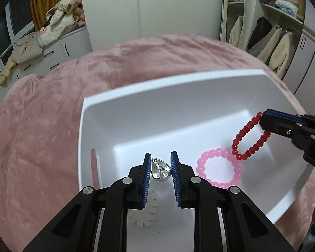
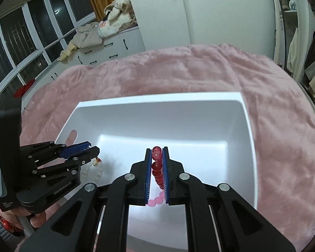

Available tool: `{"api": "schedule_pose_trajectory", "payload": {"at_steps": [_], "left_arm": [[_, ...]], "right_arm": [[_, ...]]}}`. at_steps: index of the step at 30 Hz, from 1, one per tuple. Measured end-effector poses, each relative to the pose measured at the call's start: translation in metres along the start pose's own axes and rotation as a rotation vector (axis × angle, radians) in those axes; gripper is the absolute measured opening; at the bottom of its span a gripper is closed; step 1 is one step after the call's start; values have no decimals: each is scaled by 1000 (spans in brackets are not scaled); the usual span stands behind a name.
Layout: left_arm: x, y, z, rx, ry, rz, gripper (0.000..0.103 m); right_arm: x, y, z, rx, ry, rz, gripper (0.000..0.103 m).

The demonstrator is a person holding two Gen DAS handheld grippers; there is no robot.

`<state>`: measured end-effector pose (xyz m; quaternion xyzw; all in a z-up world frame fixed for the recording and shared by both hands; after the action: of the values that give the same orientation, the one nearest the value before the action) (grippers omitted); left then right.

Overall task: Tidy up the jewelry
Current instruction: 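Carry the heart charm and red bracelet into the white box and release both, then move both tools back to the small trinkets on the bed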

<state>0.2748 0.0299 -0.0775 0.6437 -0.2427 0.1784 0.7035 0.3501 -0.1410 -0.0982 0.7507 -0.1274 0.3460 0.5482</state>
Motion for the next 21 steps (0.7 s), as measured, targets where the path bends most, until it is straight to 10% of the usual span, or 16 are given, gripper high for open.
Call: {"api": "schedule_pose_trajectory", "payload": {"at_steps": [4, 9, 13, 17, 21], "left_arm": [[-4, -3, -3, -18, 24, -18, 24], [-4, 7, 6, -17, -14, 6, 50], [-4, 20, 8, -39, -5, 37, 68], [-8, 36, 10, -52, -5, 70, 84], [-15, 57, 12, -70, -6, 99, 89]], "right_arm": [[-3, -5, -3, 5, 4, -18, 10], [-4, 3, -2, 19, -22, -6, 13], [-2, 24, -1, 6, -33, 58, 67], [-2, 53, 8, -8, -68, 125, 93], [-5, 82, 14, -28, -66, 187, 98]]}}
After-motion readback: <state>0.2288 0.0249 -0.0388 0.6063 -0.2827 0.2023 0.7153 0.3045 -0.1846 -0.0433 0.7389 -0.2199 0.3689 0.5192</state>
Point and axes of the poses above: each gripper's, at about its wrist camera, not at the fingertips, and y roughly against the way its jaws point, z to its right, x to its top, the point moved 3 cm from there along -y, roughly the way its jaws point, and after that the axes turned 5 degrees about -x, right-handed, at the moved point
